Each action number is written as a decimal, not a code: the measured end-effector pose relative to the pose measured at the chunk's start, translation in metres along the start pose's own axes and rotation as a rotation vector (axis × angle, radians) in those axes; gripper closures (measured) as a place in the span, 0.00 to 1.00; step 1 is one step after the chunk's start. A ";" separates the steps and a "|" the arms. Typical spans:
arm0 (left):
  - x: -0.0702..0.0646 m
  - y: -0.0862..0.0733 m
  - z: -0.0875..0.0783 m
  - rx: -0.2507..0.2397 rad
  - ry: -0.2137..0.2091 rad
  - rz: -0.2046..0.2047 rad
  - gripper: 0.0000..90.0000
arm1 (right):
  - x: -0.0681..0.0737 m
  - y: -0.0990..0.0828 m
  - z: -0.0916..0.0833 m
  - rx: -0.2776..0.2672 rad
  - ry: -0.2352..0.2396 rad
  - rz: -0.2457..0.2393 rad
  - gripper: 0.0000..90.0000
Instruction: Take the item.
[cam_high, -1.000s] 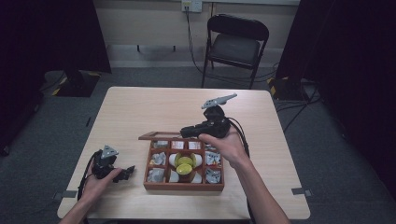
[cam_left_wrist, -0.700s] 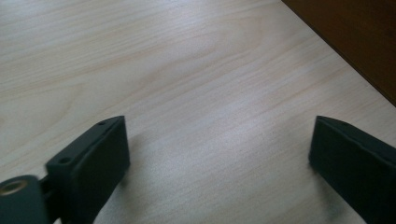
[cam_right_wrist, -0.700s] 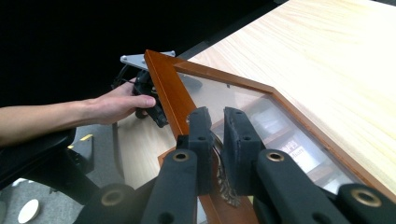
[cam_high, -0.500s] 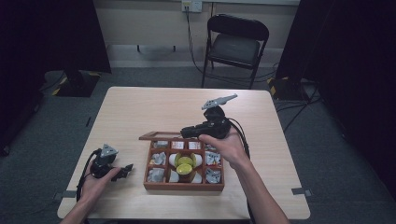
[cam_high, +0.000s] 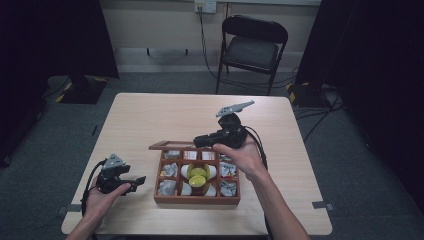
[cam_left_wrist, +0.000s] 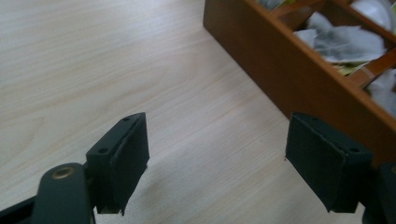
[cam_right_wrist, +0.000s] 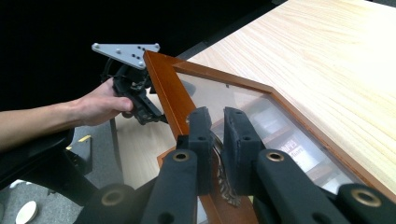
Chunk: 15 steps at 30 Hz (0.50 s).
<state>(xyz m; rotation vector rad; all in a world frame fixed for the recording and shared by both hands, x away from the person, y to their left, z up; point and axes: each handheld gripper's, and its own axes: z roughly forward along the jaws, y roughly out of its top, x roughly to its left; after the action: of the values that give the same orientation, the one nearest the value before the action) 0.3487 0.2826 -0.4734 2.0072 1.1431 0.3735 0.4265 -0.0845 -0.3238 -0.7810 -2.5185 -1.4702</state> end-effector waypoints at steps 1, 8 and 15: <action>-0.003 0.002 -0.002 -0.008 -0.022 0.009 0.25 | 0.000 0.000 0.000 0.001 0.000 0.003 0.91; -0.021 0.010 -0.016 -0.128 -0.058 0.069 0.31 | 0.000 0.001 0.000 0.000 -0.003 0.005 0.91; -0.036 0.015 -0.014 -0.128 -0.094 0.100 0.33 | 0.000 0.001 0.000 0.000 -0.003 0.005 0.91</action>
<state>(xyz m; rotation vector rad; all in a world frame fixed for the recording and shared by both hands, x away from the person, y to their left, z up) 0.3297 0.2555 -0.4484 1.9532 0.9400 0.3894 0.4268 -0.0841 -0.3231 -0.7893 -2.5168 -1.4688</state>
